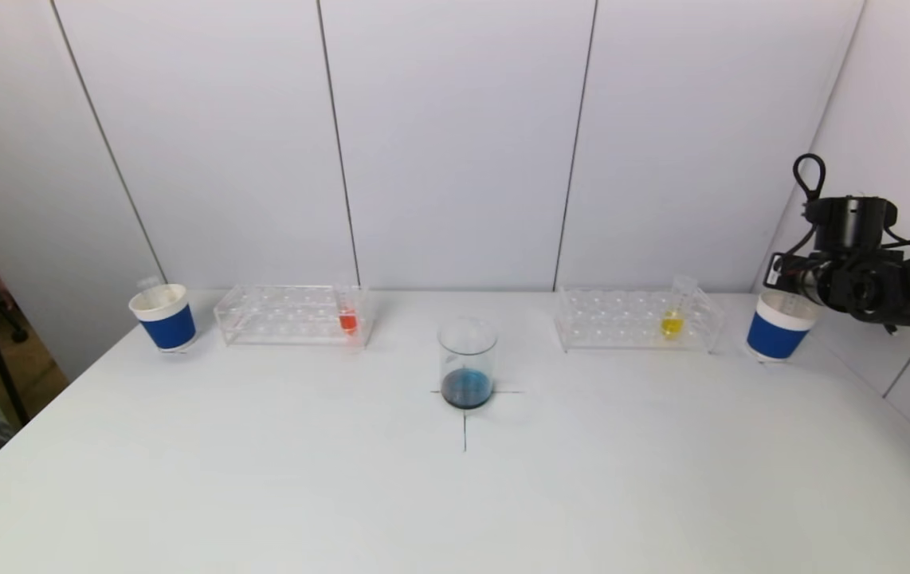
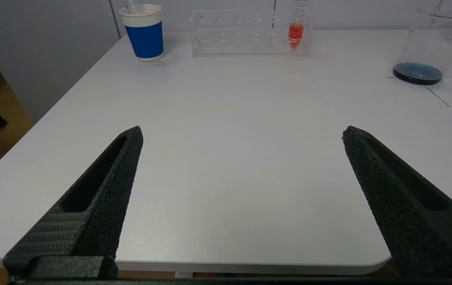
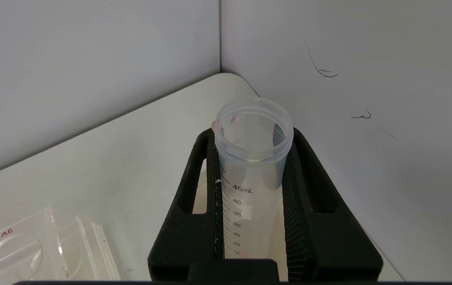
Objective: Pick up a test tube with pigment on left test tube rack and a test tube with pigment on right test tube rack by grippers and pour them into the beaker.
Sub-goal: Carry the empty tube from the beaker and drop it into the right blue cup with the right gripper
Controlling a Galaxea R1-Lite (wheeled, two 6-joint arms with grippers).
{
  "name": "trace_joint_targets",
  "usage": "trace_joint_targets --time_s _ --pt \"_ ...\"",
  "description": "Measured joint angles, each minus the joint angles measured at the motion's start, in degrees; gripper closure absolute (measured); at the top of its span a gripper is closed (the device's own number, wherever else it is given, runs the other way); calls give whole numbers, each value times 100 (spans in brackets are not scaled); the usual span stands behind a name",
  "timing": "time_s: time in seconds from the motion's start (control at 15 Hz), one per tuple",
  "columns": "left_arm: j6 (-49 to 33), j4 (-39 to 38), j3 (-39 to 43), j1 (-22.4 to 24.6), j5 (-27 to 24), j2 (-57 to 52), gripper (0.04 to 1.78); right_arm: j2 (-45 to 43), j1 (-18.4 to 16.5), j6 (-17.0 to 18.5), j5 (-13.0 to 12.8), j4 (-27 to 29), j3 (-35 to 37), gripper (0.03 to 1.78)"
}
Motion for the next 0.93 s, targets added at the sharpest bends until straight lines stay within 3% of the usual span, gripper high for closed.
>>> trace_joint_targets --time_s 0.2,0.4,0.73,0.93 --pt "-2 0 0 0 -2 0 6 -13 2 -1 5 -11 13 131" --pt "0 0 0 0 -5 0 6 -30 5 -9 6 -66 37 114" --pt "0 0 0 -2 -2 0 6 -41 -4 -11 5 -71 37 40" --pt "-2 2 0 -2 0 0 6 -80 2 -12 6 -68 41 11"
